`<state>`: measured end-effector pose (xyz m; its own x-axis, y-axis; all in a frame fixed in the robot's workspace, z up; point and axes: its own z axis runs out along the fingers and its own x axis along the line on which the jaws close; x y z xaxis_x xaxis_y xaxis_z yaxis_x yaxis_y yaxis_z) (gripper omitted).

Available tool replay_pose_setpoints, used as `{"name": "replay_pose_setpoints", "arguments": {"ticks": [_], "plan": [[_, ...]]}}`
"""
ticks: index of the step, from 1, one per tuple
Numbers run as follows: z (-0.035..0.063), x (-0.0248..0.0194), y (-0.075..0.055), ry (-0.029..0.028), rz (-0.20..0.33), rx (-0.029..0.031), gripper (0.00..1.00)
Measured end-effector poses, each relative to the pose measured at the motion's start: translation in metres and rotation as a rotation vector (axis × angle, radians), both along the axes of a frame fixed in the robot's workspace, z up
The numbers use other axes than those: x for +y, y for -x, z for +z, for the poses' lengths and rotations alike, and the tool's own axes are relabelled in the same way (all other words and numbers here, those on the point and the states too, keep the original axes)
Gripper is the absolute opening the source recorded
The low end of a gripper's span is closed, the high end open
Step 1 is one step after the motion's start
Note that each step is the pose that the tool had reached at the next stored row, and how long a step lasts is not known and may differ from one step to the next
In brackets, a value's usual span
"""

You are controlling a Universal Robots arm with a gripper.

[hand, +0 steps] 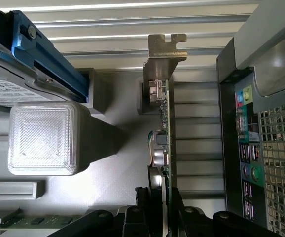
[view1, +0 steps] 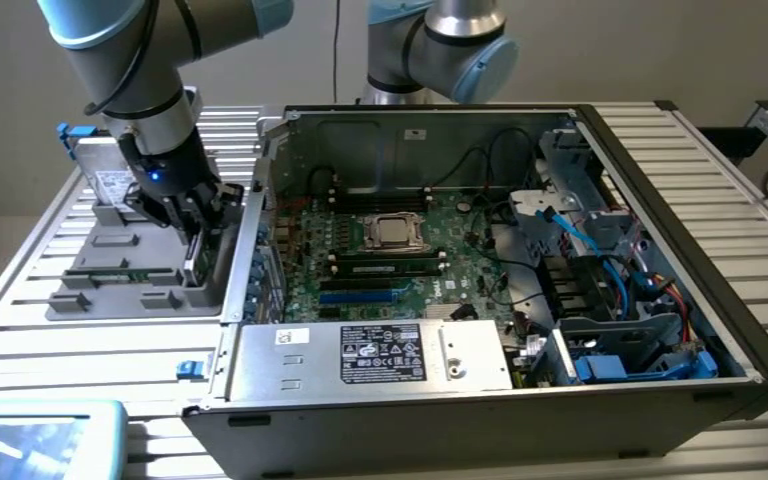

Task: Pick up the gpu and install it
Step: 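Pick up the gpu and move the gpu toward the slot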

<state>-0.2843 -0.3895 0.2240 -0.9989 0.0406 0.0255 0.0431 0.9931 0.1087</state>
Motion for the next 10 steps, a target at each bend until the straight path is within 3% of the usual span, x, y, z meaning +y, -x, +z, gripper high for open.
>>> {"name": "replay_pose_setpoints", "arguments": {"ticks": [3, 8, 10], "plan": [[0.0000, 0.0000, 0.0000, 0.0001, -0.012, 0.0045, 0.29], [0.0002, 0.0000, -0.0001, -0.0002, -0.012, 0.0049, 0.29], [0.0053, 0.0000, -0.0001, -0.0001, -0.010, 0.0049, 0.29]]}}
